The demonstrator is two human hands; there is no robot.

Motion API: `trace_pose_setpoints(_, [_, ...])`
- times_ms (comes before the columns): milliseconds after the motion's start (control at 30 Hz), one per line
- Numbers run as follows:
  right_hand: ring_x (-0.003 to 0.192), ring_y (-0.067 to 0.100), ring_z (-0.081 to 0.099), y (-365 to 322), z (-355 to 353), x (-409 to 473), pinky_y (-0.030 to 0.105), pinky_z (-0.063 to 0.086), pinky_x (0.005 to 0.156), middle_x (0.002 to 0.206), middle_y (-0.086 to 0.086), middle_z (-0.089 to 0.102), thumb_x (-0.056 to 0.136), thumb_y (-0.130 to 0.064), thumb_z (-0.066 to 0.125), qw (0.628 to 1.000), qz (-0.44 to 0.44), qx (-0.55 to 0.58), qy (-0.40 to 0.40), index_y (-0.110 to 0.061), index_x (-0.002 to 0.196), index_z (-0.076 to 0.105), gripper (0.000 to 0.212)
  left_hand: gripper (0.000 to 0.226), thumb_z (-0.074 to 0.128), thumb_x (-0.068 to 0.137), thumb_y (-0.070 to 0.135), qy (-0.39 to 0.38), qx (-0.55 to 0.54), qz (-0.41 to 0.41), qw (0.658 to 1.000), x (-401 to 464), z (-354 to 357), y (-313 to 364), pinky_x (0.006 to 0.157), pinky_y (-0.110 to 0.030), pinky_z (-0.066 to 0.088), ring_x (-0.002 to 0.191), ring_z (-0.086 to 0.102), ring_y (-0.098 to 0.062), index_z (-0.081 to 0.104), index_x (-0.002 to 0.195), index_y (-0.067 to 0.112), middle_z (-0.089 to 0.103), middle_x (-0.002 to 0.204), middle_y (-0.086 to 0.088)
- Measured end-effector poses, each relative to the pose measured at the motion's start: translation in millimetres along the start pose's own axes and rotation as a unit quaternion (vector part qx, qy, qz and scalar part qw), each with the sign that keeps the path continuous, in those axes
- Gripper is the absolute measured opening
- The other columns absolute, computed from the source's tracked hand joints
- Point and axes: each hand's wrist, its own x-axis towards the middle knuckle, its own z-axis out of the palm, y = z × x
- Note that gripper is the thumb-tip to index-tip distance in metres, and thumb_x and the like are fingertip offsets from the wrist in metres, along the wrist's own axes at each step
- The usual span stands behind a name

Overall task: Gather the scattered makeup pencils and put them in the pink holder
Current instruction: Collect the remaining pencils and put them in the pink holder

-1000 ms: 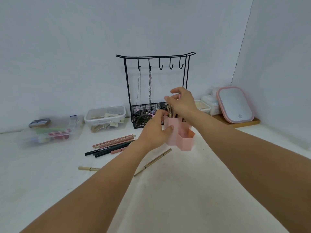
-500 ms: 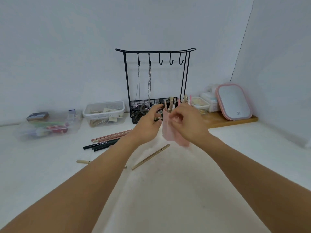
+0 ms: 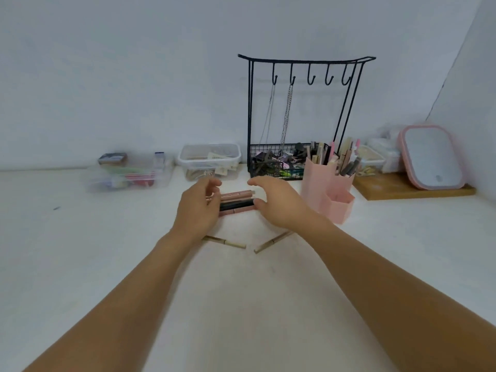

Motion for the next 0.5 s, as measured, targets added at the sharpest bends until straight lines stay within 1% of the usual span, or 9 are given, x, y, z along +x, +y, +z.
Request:
trace_pose_setpoints(67, [0.143, 0.02, 0.038, -1, 10, 17, 0.033, 0.03, 0.117, 0.155, 0.0, 0.041, 0.098, -0.016, 0.054, 0.999, 0.015, 0.019, -0.044, -0.02, 0.15, 0.04, 0.054, 0.026, 0.057, 0.095, 0.006, 0.012, 0.027, -0.006, 1.0, -4, -8, -16, 0.092, -0.028, 0.045, 0.107, 0.062, -0.02, 0.065, 0.119, 0.014, 0.068, 0.114, -0.002])
trace_pose_setpoints(133, [0.144, 0.021, 0.034, -2, 20, 30, 0.034, 0.028, 0.118, 0.158, 0.001, 0.036, 0.098, -0.019, 0.052, 0.995, 0.027, 0.043, -0.088, -0.022, 0.153, 0.035, 0.058, 0.029, 0.057, 0.094, 0.007, 0.03, 0.035, -0.031, 0.998, -5, -13, -26, 0.093, -0.03, 0.045, 0.108, 0.061, -0.019, 0.065, 0.121, 0.015, 0.068, 0.115, -0.001])
trace_pose_setpoints(200, [0.142, 0.023, 0.035, -4, 32, 41, 0.039, 0.03, 0.118, 0.157, 0.002, 0.037, 0.097, -0.031, 0.048, 0.992, 0.03, 0.04, -0.118, -0.025, 0.152, 0.035, 0.057, 0.029, 0.058, 0.094, 0.009, 0.035, 0.051, -0.036, 0.997, -3, -16, -33, 0.093, -0.033, 0.047, 0.105, 0.061, -0.019, 0.065, 0.121, 0.016, 0.068, 0.114, 0.0])
trace_pose_setpoints(233, [0.139, 0.023, 0.039, -5, 36, 45, 0.042, 0.033, 0.116, 0.154, 0.002, 0.041, 0.096, -0.039, 0.046, 0.991, 0.032, 0.029, -0.125, -0.027, 0.15, 0.038, 0.056, 0.029, 0.059, 0.094, 0.01, 0.032, 0.058, -0.035, 0.997, -2, -16, -36, 0.095, -0.035, 0.048, 0.105, 0.062, -0.02, 0.065, 0.122, 0.016, 0.068, 0.114, 0.0])
trace_pose_setpoints(300, [0.124, 0.022, 0.052, -6, 39, 48, 0.042, 0.042, 0.106, 0.139, 0.001, 0.054, 0.096, -0.05, 0.045, 0.992, 0.028, 0.008, -0.121, -0.028, 0.141, 0.051, 0.05, 0.028, 0.06, 0.094, 0.012, 0.028, 0.046, -0.051, 0.997, -1, -17, -39, 0.095, -0.035, 0.047, 0.107, 0.061, -0.019, 0.065, 0.121, 0.018, 0.067, 0.113, 0.003])
trace_pose_setpoints(367, [0.104, 0.02, 0.057, -6, 35, 48, 0.036, 0.048, 0.089, 0.115, 0.0, 0.06, 0.096, -0.051, 0.05, 0.995, 0.005, -0.009, -0.104, -0.025, 0.123, 0.063, 0.039, 0.028, 0.06, 0.096, 0.013, 0.024, 0.021, -0.074, 0.997, -1, -17, -41, 0.092, -0.029, 0.044, 0.107, 0.06, -0.016, 0.065, 0.122, 0.02, 0.066, 0.114, 0.005])
trace_pose_setpoints(433, [0.088, 0.016, 0.057, -6, 26, 45, 0.029, 0.045, 0.072, 0.096, -0.004, 0.059, 0.094, -0.048, 0.06, 0.994, -0.004, -0.014, -0.107, -0.022, 0.109, 0.069, 0.031, 0.029, 0.06, 0.097, 0.014, 0.01, 0.018, -0.078, 0.997, -2, -15, -42, 0.091, -0.025, 0.042, 0.104, 0.06, -0.014, 0.065, 0.124, 0.021, 0.066, 0.117, 0.004])
trace_pose_setpoints(500, [0.075, 0.011, 0.055, -6, 16, 39, 0.023, 0.039, 0.061, 0.082, -0.008, 0.059, 0.09, -0.041, 0.069, 0.991, -0.006, -0.013, -0.13, -0.019, 0.099, 0.072, 0.023, 0.03, 0.059, 0.097, 0.017, -0.017, 0.037, -0.057, 0.998, -5, -12, -40, 0.092, -0.025, 0.042, 0.103, 0.059, -0.014, 0.063, 0.126, 0.022, 0.065, 0.121, 0.004])
